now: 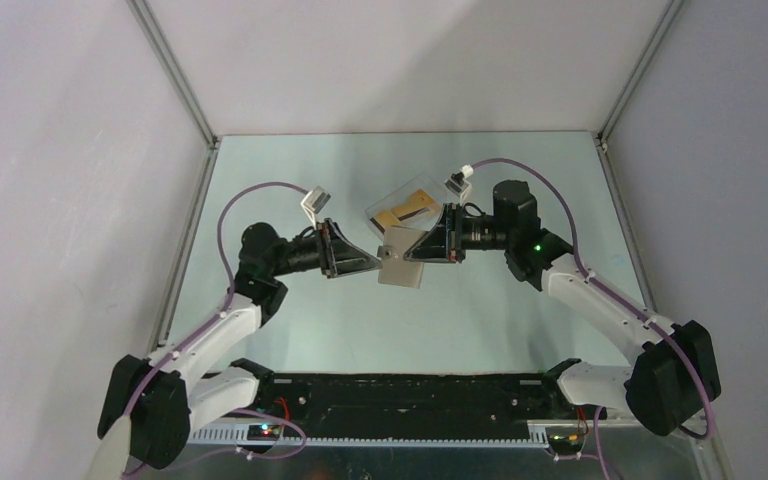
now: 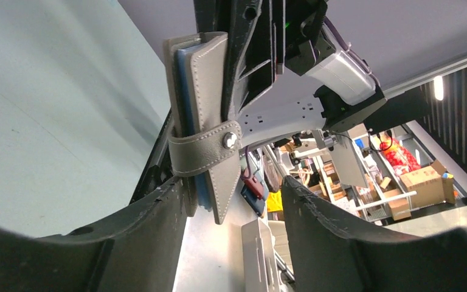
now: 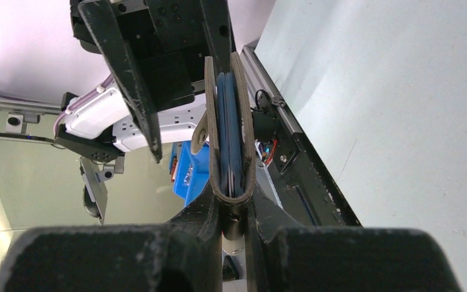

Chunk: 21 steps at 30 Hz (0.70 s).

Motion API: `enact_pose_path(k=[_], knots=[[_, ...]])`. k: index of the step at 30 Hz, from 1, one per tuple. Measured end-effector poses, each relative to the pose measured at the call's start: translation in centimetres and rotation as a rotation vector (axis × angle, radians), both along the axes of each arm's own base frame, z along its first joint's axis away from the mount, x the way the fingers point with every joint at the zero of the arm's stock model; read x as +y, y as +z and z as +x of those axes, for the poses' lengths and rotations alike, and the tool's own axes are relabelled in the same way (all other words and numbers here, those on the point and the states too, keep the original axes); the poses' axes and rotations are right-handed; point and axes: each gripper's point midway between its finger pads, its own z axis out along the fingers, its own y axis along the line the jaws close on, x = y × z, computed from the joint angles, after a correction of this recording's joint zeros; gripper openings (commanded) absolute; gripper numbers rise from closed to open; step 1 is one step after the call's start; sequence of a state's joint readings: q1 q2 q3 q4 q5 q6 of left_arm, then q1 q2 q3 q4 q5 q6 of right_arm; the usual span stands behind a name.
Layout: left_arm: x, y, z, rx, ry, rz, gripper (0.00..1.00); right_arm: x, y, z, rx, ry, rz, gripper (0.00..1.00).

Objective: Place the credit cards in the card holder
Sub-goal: Close the card holder at the center of the board.

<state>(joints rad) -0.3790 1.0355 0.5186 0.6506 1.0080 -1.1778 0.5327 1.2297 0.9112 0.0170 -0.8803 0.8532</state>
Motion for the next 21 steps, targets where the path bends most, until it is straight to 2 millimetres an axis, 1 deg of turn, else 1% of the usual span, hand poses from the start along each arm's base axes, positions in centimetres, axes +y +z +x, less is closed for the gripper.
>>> enact_pose_path(k=[1, 4, 8, 12, 18, 21], knots=[[0.0, -0.1, 0.1, 0.004, -0.002, 0.002, 0.64, 0.0, 0.0, -0.1, -0.002, 0.004, 0.002, 0.00], [-0.2, -0.6, 0.4, 0.014, -0.010, 0.008, 0.73, 0.0, 0.2, -0.2, -0.005, 0.015, 0.007, 0.00], [-0.4, -1.6, 1.0, 0.042, -0.012, 0.023, 0.76, 0.1, 0.5, -0.3, -0.018, 0.024, 0.018, 0.00], [-0.6, -2.2, 1.4, 0.060, -0.013, 0.030, 0.75, 0.1, 0.5, -0.3, -0.019, 0.028, 0.020, 0.00], [-0.6, -0.9, 1.4, -0.002, -0.019, 0.000, 0.70, 0.1, 0.5, -0.4, -0.018, 0.031, 0.020, 0.00], [-0.6, -0.4, 1.3, -0.021, -0.021, -0.013, 0.66, 0.2, 0.4, -0.4, -0.017, 0.031, 0.019, 0.00]])
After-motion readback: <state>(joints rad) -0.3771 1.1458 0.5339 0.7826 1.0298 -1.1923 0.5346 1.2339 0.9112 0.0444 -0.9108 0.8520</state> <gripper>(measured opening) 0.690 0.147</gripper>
